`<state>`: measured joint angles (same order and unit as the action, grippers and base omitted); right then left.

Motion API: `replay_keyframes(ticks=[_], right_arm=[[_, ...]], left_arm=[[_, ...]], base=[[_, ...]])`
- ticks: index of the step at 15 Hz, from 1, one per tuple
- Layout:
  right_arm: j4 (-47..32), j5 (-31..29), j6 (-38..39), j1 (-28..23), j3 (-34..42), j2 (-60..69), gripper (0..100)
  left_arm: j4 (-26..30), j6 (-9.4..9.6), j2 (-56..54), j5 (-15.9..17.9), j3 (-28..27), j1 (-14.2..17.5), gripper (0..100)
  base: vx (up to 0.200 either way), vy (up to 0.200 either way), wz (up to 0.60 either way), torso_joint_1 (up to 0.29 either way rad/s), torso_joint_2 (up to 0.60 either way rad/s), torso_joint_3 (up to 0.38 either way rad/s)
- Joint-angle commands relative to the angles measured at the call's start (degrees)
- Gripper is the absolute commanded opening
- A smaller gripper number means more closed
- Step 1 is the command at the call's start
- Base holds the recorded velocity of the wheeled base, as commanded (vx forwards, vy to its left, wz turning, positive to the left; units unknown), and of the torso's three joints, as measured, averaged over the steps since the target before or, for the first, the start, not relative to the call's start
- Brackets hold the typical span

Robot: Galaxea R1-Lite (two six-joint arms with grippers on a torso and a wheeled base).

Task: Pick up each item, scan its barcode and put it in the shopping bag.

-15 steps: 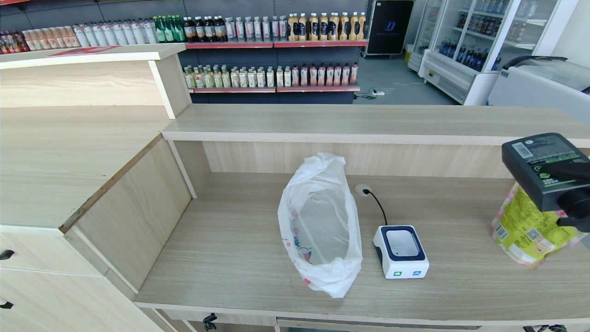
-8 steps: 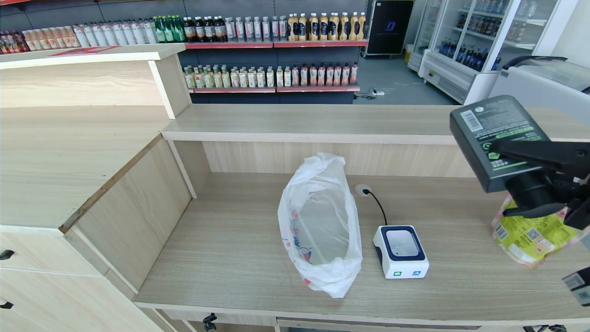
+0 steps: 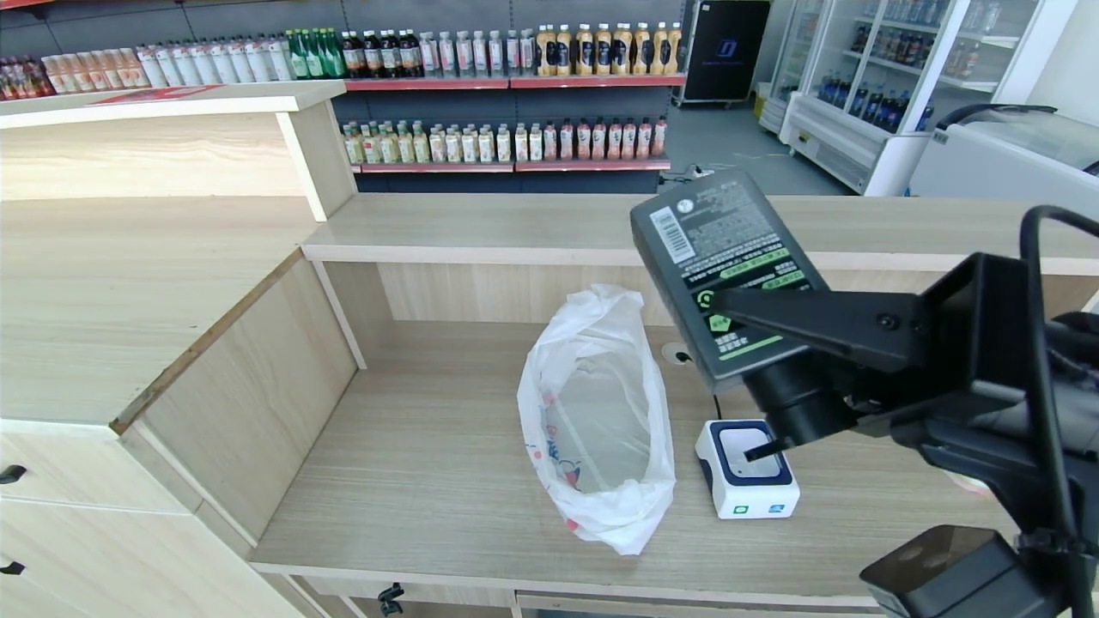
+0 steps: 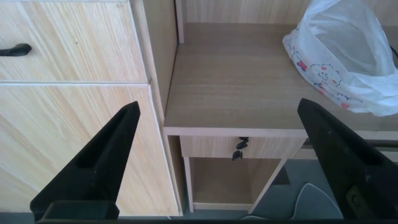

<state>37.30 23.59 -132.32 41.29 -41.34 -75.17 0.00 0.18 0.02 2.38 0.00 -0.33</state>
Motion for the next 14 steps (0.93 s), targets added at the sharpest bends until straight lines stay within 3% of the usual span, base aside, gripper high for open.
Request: replay_keyframes(ticks=[1, 4, 9, 14], right_arm=[[-0.13, 0.32, -1.10, 0.46, 2.75, 0.64, 0], [-0.13, 2.78, -4.88, 1.25, 3.63, 3.36, 0], [-0.21, 2.87, -10.68, 5.38, 8.29, 6.79, 0], [1.28, 2.78, -14.11, 7.67, 8.38, 6.70, 0]], left_arm=[[0.00, -0.01, 0.06, 0.00, 0.00, -0.02, 100], [0.00, -0.01, 0.06, 0.00, 0.00, -0.02, 100], [0.00, -0.01, 0.06, 0.08, 0.00, -0.02, 100], [0.00, -0.01, 0.06, 0.00, 0.00, -0.02, 100]], base=[[0.000, 0.000, 0.00, 0.000, 0.00, 0.000], [0.000, 0.000, 0.00, 0.000, 0.00, 0.000], [0.000, 0.000, 0.00, 0.000, 0.00, 0.000], [0.000, 0.000, 0.00, 0.000, 0.00, 0.000]])
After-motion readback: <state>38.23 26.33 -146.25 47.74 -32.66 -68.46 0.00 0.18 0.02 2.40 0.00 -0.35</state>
